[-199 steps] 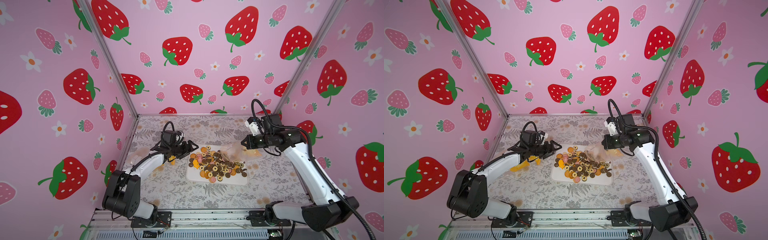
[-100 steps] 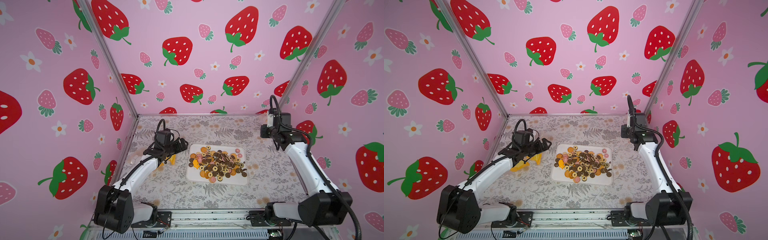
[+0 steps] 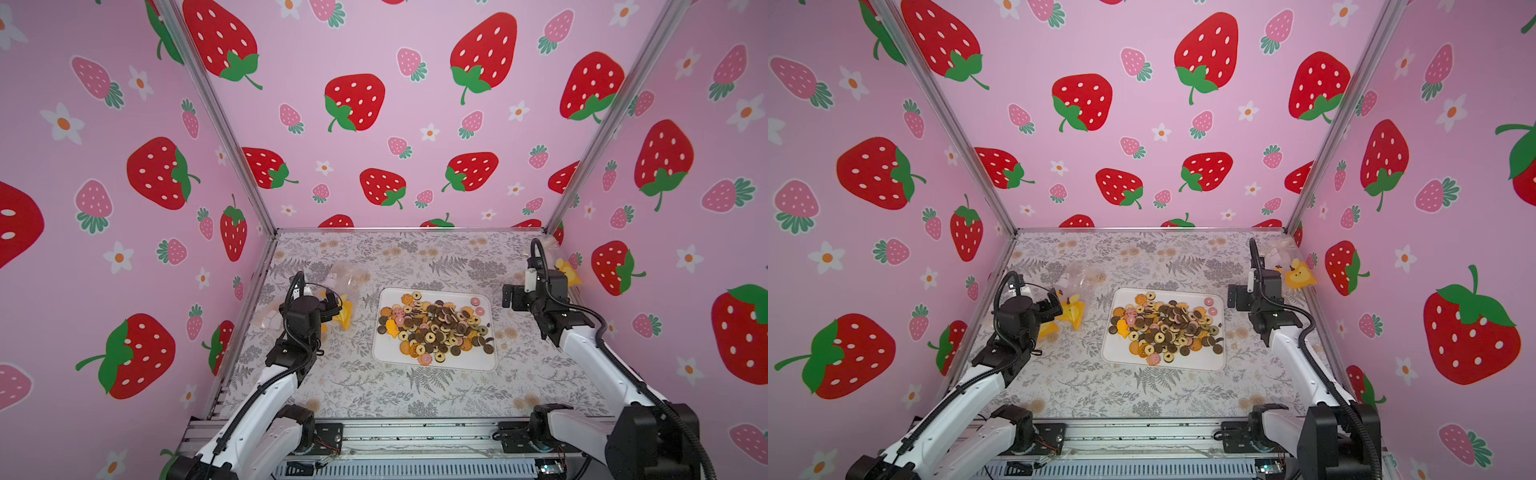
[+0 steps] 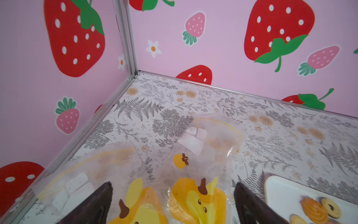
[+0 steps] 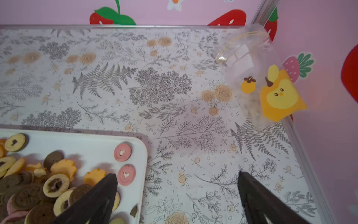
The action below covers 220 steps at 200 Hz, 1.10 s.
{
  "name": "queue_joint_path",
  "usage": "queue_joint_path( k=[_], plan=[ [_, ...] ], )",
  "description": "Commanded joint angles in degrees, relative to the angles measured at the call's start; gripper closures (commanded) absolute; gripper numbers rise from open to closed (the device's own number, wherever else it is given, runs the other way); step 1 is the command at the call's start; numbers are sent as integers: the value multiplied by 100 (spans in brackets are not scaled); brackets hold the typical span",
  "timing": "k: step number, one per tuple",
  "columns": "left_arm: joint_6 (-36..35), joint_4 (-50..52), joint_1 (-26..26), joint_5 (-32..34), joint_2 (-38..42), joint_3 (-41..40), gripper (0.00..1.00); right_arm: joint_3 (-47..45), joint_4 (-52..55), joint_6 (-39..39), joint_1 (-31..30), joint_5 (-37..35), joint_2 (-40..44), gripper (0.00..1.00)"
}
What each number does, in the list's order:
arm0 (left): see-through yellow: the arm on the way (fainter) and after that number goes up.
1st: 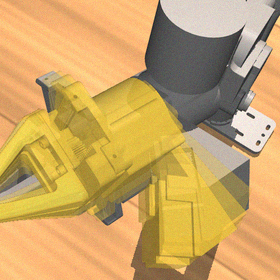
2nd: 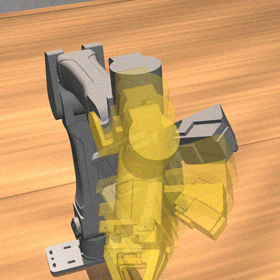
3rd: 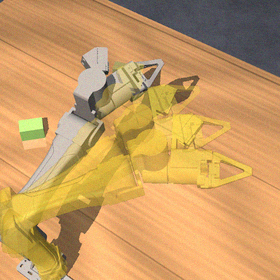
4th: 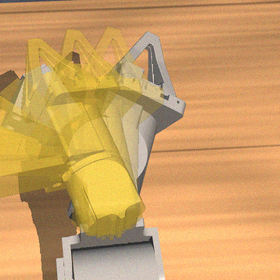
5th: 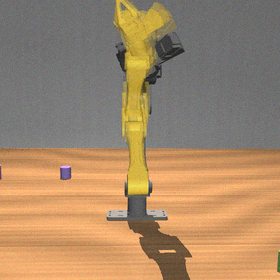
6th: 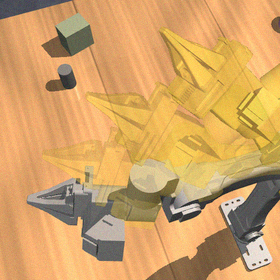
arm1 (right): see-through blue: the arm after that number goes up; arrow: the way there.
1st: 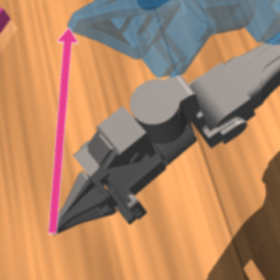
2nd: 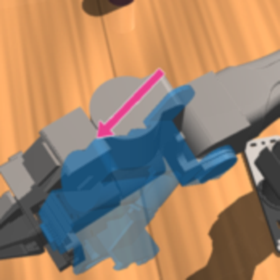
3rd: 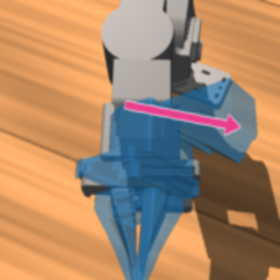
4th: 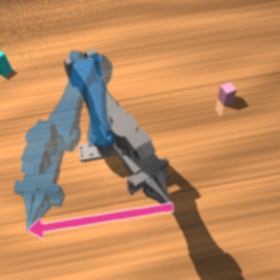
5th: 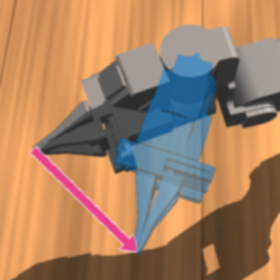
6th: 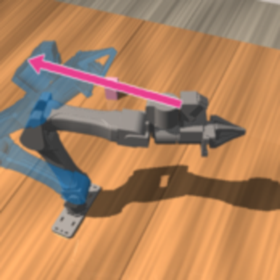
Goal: Pour cookies out of the ziploc bag
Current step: Place the ziploc bag at the center of the board, then reset both arms
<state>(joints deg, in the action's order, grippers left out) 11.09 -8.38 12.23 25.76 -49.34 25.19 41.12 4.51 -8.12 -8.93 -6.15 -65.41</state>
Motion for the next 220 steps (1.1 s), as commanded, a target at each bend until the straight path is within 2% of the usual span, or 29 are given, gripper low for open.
queue_joint_path(
  k=[1,20,41,53,68,76,85,93,102,115,129,144,169,174,186,220],
  plan=[
    [-737,-1192,-171,73,-357,-386,1,-333,-779,37,90,-66,-145,1],
    [-1019,-1970,-390,-788,-980,-443,1,-731,-1317,167,118,-208,-177,1],
    [-965,-2643,-512,-997,-1999,-295,1,-1200,-1921,400,184,-211,-62,1],
    [-1082,-2676,-559,-1179,-2419,-148,1,-1371,-2095,569,214,-185,96,1],
    [-902,-3145,-750,-1282,-2926,-176,1,-1593,-2464,689,283,-115,222,1],
    [-932,-2684,-826,-1521,-2919,-6,1,-1682,-2612,876,286,-32,279,1],
    [-992,-2943,-896,-1733,-3051,-7,1,-1831,-2949,1073,284,-11,260,1],
    [-1143,-2787,-898,-1922,-3119,93,1,-2017,-3462,1161,284,-124,150,1],
    [-1186,-3443,-919,-1972,-3435,-52,1,-2173,-3993,1325,299,-209,-63,1],
    [-1006,-4648,-984,-1620,-4035,-340,1,-2291,-4646,1357,377,-323,-486,1],
    [-823,-3744,-1001,-1356,-3826,-85,1,-2356,-5152,1265,482,-332,-915,1],
    [-759,-3754,-1053,-1318,-3929,-28,1,-2461,-5826,980,660,-159,-1452,1],
    [-723,-3670,-1065,-1264,-3896,14,1,-2266,-6608,796,760,-382,-2537,1],
    [-731,-3768,-1066,-1255,-3927,-20,1,-2143,-6418,794,763,-378,-2595,1],
    [-740,-3697,-1065,-1263,-3902,-4,1,-1711,-5175,777,778,-363,-2353,1],
    [-734,-3704,-1067,-1271,-3912,-5,1,-1589,-5188,759,760,-530,-2502,1]
  ],
)
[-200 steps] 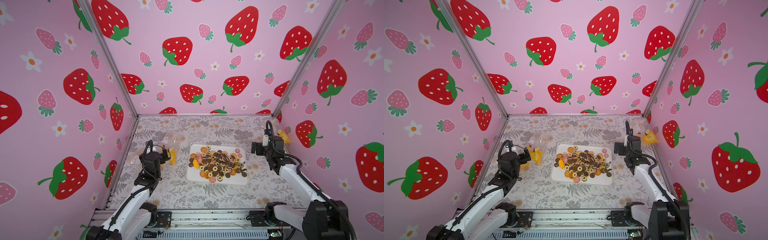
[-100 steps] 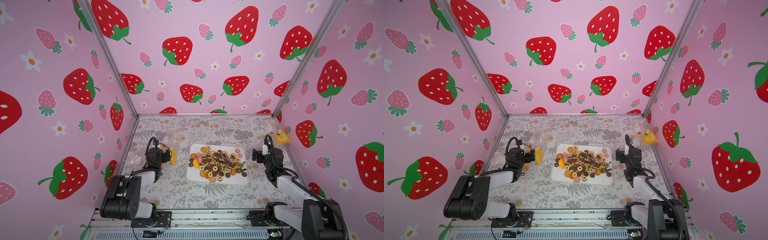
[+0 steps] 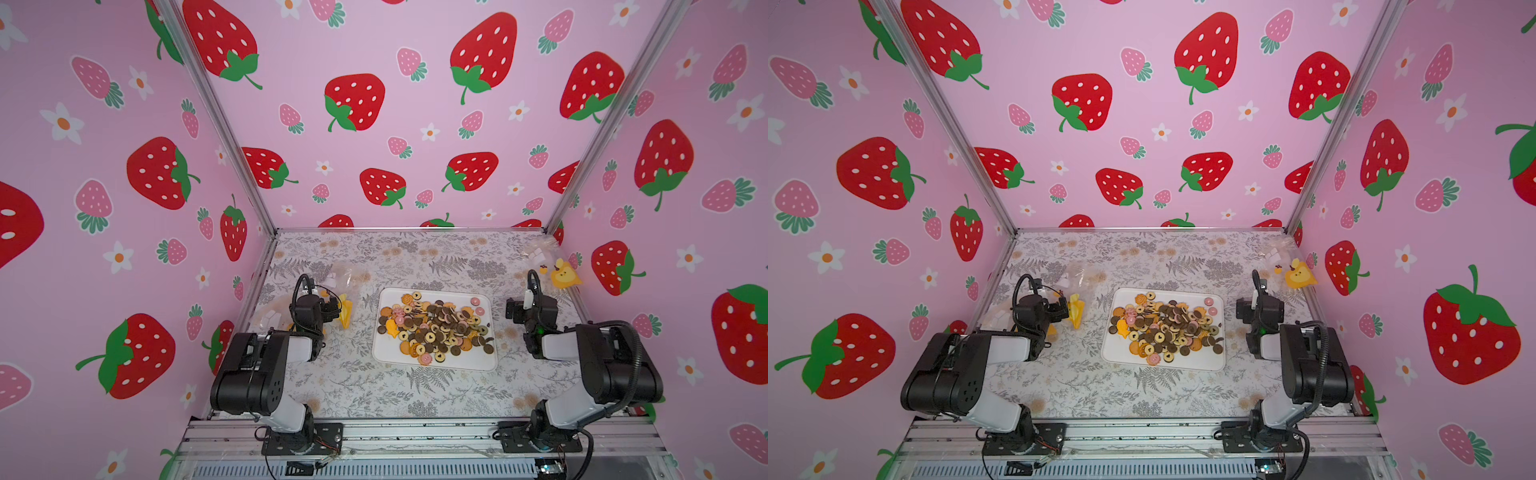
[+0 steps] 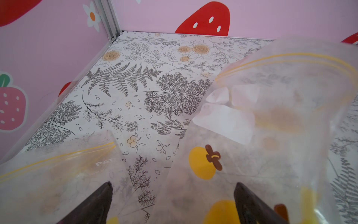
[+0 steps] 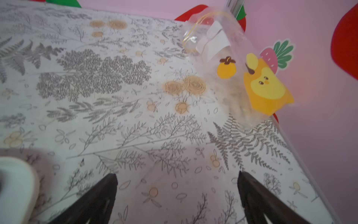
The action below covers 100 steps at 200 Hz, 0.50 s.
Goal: Pour cookies out of the ziploc bag
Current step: Reset both arms
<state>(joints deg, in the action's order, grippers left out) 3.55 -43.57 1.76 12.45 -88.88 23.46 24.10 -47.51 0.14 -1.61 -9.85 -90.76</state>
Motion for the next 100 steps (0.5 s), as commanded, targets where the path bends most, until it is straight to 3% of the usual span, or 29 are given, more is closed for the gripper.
queue_joint_path(
  k=[1,100],
  plan=[
    [22,-186,-19,58,44,176,1,113,14,-67,28,-159,33,1],
    [7,-127,-31,11,1,234,1,115,63,-41,-4,-182,63,1]
  ],
)
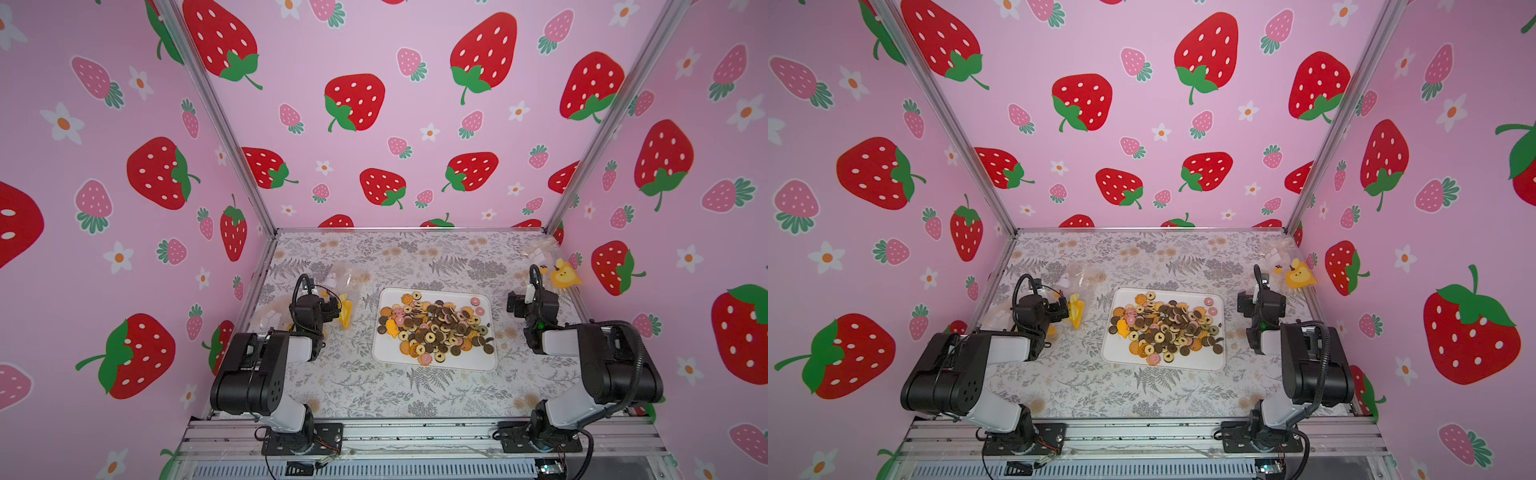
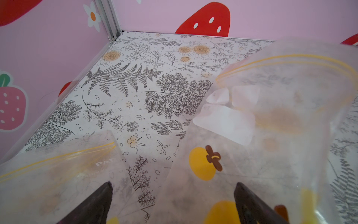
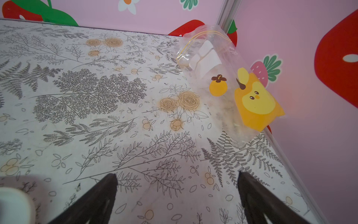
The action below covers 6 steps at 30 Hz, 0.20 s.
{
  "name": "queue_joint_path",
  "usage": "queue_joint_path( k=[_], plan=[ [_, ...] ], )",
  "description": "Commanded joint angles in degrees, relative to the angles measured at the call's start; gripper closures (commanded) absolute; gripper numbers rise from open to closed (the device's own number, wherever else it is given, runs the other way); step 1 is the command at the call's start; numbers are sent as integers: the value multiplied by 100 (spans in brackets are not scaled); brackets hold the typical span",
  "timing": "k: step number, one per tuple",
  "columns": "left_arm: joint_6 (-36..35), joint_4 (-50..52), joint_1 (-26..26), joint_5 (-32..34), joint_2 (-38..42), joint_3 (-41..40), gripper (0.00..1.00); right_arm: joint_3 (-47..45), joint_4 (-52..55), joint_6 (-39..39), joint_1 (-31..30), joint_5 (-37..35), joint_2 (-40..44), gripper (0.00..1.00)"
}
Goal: Pour cookies out of the ziploc bag
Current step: Reset both arms
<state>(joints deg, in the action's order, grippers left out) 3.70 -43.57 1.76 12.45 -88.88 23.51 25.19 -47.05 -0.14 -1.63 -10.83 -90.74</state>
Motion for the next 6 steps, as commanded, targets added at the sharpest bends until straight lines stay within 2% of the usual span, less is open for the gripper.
queue_joint_path(
  k=[1,6],
  plan=[
    [-5,-117,-33,3,-3,236,1,14,27,-12,-3,-85,59,1],
    [-19,-180,-44,-53,29,182,1,36,62,-12,2,-85,52,1]
  ],
)
